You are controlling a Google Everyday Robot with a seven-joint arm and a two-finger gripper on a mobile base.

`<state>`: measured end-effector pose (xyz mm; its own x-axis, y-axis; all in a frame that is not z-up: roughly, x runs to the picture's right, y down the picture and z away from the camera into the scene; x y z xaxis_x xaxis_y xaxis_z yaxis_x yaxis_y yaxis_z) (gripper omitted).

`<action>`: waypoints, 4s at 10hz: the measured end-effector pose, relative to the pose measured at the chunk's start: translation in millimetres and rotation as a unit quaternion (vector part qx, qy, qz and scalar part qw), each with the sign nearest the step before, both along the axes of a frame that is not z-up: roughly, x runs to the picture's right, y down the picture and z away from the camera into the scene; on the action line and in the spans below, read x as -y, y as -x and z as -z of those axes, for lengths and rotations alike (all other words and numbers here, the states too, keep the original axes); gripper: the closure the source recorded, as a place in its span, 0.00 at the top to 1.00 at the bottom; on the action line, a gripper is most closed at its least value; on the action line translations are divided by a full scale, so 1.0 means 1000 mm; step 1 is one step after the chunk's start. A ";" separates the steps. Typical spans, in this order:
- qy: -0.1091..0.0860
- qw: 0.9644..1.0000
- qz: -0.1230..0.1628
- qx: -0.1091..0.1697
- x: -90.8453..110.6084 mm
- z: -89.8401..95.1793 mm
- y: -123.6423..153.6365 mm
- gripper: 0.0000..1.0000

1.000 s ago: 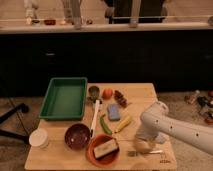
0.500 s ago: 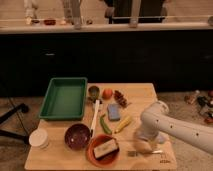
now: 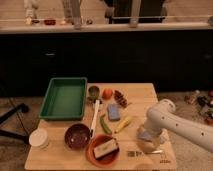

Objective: Wipe table surface with towel

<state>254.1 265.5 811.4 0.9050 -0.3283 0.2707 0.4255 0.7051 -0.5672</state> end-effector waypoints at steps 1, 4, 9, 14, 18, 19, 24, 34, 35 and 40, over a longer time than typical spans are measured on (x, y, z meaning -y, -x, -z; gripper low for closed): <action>-0.002 1.000 -0.011 -0.005 0.001 -0.003 -0.005 0.80; -0.008 0.999 -0.034 -0.014 0.006 -0.010 -0.016 0.80; -0.018 0.999 -0.040 -0.021 0.008 -0.007 -0.026 0.76; -0.022 0.999 -0.041 -0.024 0.006 -0.004 -0.029 0.29; -0.009 0.999 -0.032 -0.024 0.003 -0.008 -0.024 0.00; -0.009 0.999 -0.031 -0.023 0.003 -0.006 -0.023 0.00; -0.037 0.999 -0.004 -0.036 0.016 0.014 -0.019 0.00; -0.018 0.987 0.117 -0.110 0.008 0.000 -0.007 0.00; -0.014 0.986 0.117 -0.117 0.009 -0.001 -0.012 0.00; -0.004 0.981 0.121 -0.150 0.035 -0.027 -0.035 0.00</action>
<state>288.8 230.4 837.9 0.8391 -0.5441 -0.0001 0.3948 0.6091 -0.6878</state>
